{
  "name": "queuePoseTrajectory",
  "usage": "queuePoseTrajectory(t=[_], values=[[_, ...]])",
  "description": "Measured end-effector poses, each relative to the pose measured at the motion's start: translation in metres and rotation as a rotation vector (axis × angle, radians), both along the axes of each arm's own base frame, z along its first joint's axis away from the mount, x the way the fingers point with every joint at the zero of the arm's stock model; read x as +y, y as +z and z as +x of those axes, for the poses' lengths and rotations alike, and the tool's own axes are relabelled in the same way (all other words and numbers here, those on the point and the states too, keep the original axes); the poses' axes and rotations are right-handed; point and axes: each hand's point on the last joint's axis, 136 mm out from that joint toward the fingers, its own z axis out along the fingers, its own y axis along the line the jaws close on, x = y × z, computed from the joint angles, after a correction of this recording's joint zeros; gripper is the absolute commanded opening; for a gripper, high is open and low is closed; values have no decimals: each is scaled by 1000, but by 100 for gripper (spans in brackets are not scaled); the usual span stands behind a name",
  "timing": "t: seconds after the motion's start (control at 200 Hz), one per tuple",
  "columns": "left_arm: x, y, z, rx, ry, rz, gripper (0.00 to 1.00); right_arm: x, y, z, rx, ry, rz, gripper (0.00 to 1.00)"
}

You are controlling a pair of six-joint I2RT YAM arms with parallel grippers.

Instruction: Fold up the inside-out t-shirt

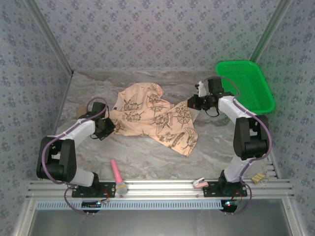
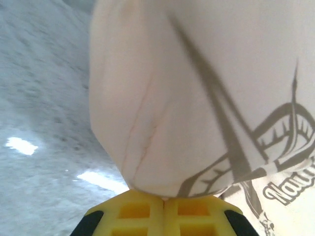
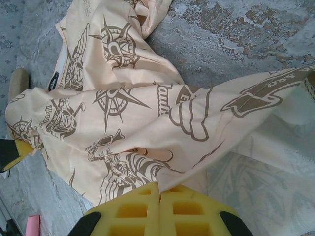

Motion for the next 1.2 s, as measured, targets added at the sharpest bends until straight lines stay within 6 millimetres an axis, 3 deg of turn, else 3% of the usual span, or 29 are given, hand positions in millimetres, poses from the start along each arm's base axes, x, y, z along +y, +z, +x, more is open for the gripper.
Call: queuePoseTrajectory(t=[0.08,0.155,0.295,0.39,0.49,0.6,0.73,0.83,0.939,1.074,1.199], values=[[14,19,-2,-27,15,75,0,-1,3,0,-8,-5,-5,0],[26,50,0,-86,18,145,0,-5,9,1,-27,-20,-15,0],[43,134,22,-278,11,259,0,-18,27,9,-68,-95,-24,0],[49,200,42,-431,10,318,0,-21,50,21,-103,-144,-6,0],[50,265,57,-592,-13,363,0,-21,92,41,-178,-189,28,0],[46,334,70,-772,-62,414,0,-28,158,62,-310,-255,79,0],[34,388,79,-915,-127,450,0,-48,240,65,-462,-347,138,0],[14,412,78,-1005,-229,460,0,-66,298,47,-576,-408,161,0],[-7,426,64,-1089,-333,433,0,-81,351,8,-679,-452,170,0],[-18,438,23,-1163,-404,383,0,-88,388,-55,-760,-478,176,0],[-22,446,-19,-1245,-447,373,0,-97,399,-111,-809,-525,164,0]])
